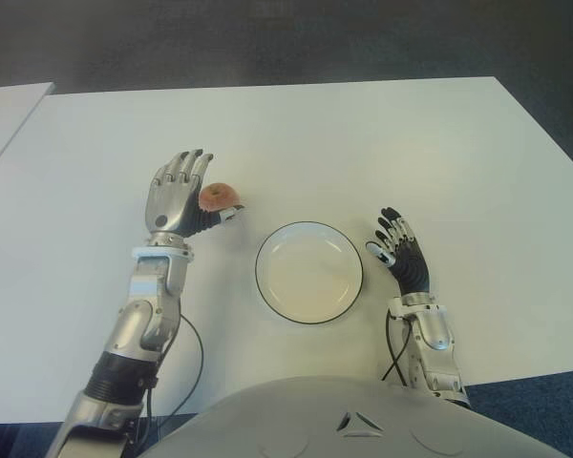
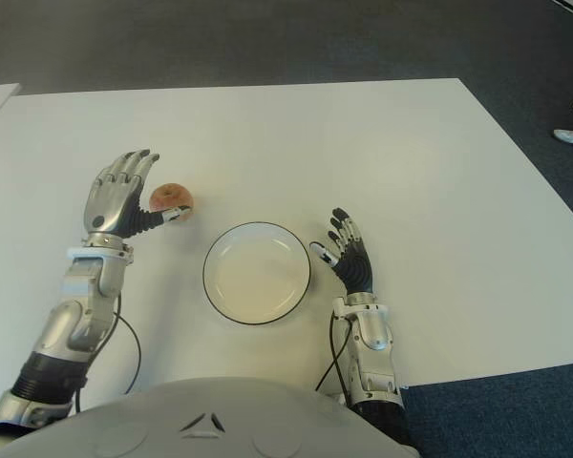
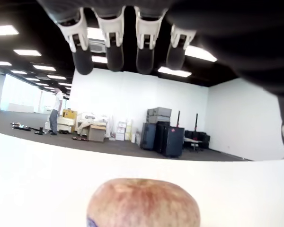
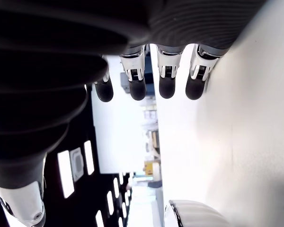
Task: Put the apples into the plate.
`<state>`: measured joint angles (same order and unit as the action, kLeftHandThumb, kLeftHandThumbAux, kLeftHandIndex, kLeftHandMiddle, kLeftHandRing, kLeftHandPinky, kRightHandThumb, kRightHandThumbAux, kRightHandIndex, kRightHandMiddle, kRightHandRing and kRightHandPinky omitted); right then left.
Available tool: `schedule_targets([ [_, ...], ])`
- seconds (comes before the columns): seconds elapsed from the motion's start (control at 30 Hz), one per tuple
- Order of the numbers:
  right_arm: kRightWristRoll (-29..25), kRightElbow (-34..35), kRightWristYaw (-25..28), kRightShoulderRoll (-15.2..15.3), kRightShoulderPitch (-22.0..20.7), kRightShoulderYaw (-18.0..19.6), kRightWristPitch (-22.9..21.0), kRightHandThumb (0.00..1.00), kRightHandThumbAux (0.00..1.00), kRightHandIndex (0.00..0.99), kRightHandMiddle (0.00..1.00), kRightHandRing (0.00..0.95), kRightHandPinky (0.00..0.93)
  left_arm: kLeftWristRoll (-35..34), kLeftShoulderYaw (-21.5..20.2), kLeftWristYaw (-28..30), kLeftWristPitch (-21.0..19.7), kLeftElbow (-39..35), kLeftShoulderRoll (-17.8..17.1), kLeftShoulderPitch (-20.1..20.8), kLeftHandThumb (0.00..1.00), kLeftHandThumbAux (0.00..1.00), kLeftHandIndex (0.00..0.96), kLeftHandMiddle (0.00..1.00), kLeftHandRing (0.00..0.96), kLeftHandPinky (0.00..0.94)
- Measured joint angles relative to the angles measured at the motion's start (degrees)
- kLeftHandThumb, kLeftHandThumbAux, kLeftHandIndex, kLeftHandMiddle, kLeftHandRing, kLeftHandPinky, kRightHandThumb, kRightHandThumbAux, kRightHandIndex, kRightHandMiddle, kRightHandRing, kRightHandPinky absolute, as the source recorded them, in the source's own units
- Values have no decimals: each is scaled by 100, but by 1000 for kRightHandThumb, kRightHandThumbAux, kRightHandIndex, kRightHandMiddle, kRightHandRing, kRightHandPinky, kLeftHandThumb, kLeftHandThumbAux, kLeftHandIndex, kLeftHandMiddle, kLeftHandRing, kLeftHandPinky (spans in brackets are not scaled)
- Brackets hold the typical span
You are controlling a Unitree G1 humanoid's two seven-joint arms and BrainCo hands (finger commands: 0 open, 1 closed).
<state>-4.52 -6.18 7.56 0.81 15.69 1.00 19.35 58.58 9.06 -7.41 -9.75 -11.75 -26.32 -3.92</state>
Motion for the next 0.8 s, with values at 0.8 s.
schedule_targets([
  [0.8, 32, -162, -23, -62, -29, -50, 210, 288, 673, 72, 62, 55, 100, -347, 95, 1152, 561, 552, -711, 1006, 306, 337, 146, 137, 116, 146],
])
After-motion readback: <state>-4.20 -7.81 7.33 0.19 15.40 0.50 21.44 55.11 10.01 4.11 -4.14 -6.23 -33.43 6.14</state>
